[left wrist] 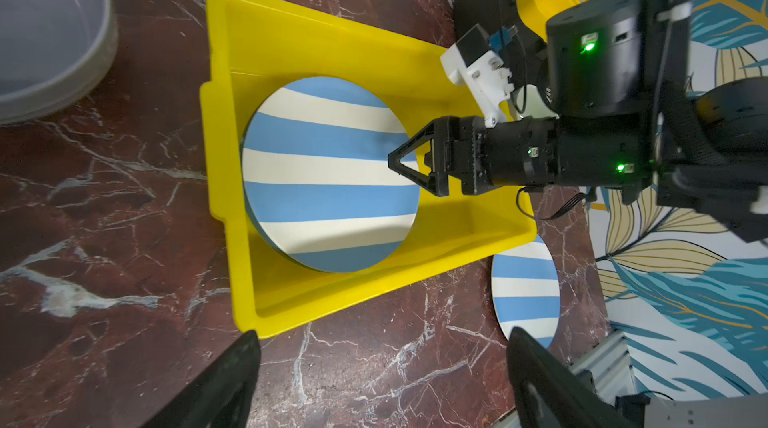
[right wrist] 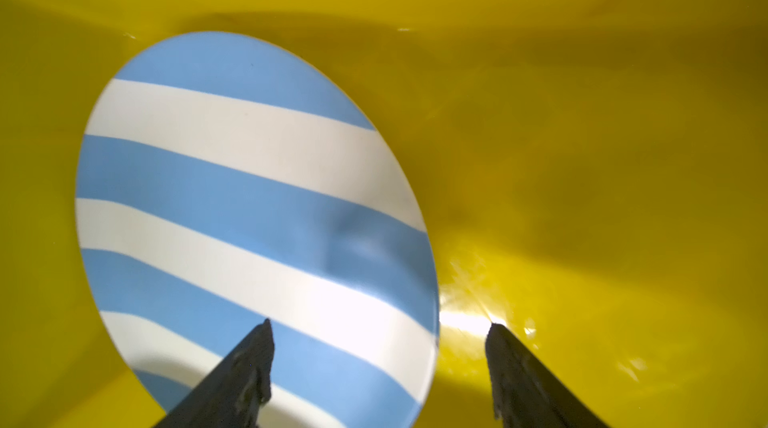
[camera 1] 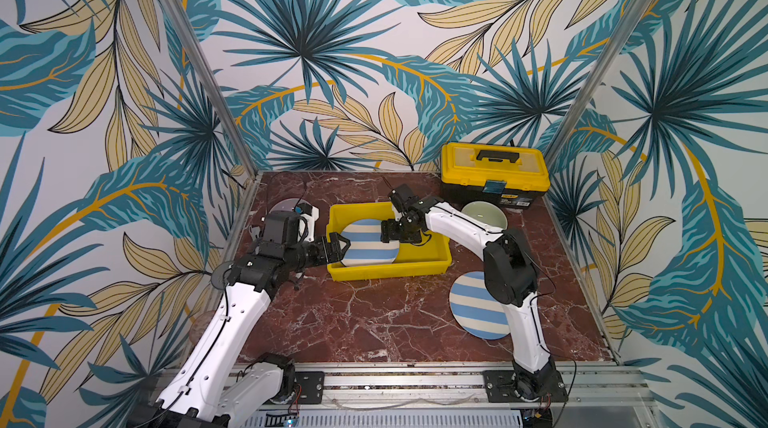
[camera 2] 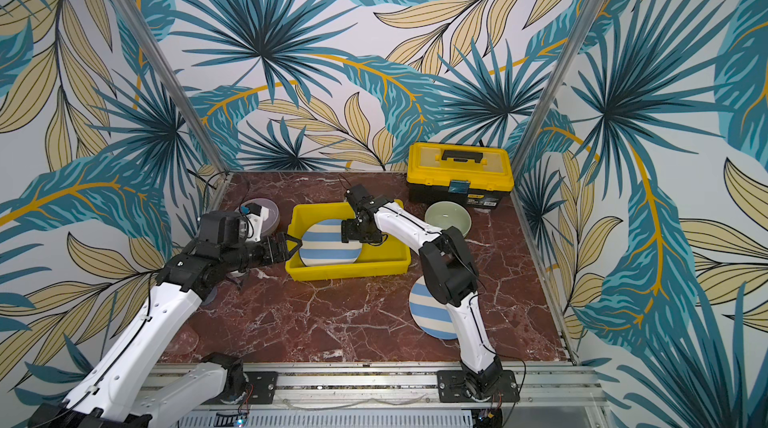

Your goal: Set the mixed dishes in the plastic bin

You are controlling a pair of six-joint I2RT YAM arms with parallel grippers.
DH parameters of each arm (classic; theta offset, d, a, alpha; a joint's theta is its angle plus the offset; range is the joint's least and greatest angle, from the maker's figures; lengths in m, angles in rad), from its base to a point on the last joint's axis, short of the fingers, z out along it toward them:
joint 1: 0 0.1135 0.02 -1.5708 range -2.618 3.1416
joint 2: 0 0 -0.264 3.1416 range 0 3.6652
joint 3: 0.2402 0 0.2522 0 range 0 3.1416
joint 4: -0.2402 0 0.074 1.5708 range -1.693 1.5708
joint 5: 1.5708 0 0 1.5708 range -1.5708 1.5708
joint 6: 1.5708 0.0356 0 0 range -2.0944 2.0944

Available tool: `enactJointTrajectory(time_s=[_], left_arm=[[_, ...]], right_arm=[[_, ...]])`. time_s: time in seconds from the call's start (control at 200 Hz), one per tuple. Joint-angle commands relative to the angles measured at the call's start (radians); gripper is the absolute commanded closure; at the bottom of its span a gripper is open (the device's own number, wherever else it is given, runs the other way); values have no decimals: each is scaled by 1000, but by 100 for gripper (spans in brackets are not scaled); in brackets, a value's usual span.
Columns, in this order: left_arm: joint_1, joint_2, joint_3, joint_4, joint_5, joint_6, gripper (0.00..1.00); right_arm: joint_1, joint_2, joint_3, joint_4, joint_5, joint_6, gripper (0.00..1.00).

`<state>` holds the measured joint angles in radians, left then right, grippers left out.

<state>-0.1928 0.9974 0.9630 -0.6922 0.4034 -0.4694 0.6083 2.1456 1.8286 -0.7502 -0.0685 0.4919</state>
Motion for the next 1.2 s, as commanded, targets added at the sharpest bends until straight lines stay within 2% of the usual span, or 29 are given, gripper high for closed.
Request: enactJointTrajectory(time_s=[0.0, 0.205, 0.28, 0.496, 0.616, 0.711, 0.876, 1.067, 1.197], left_arm=[[8, -4, -17, 29, 73, 26, 10], [-4, 26, -22, 66, 188, 28, 15], [-32, 40, -18, 77, 191, 32, 17], [-201, 126, 8, 122, 131, 12, 25], [-306, 190, 19, 175, 102, -23, 29], [-387, 245, 40, 207, 67, -43, 32], [-518, 342, 72, 265, -1, -78, 37], [-618, 465, 113, 320, -35, -125, 43], [-680, 538, 153, 329, -73, -122, 43]], right_arm=[[-25, -143, -29, -85, 73, -45, 18], [-74, -396, -205, -121, 136, -41, 22], [-109, -502, -306, -134, 161, -25, 25], [-260, -836, -659, -97, 178, 48, 38], [-319, -953, -823, -98, 196, 99, 43], [-372, -1000, -930, -96, 221, 114, 48], [-535, -1014, -1079, -20, 160, 93, 56], [-674, -982, -1174, 72, 129, 97, 66], [-726, -960, -1199, 94, 125, 82, 67]])
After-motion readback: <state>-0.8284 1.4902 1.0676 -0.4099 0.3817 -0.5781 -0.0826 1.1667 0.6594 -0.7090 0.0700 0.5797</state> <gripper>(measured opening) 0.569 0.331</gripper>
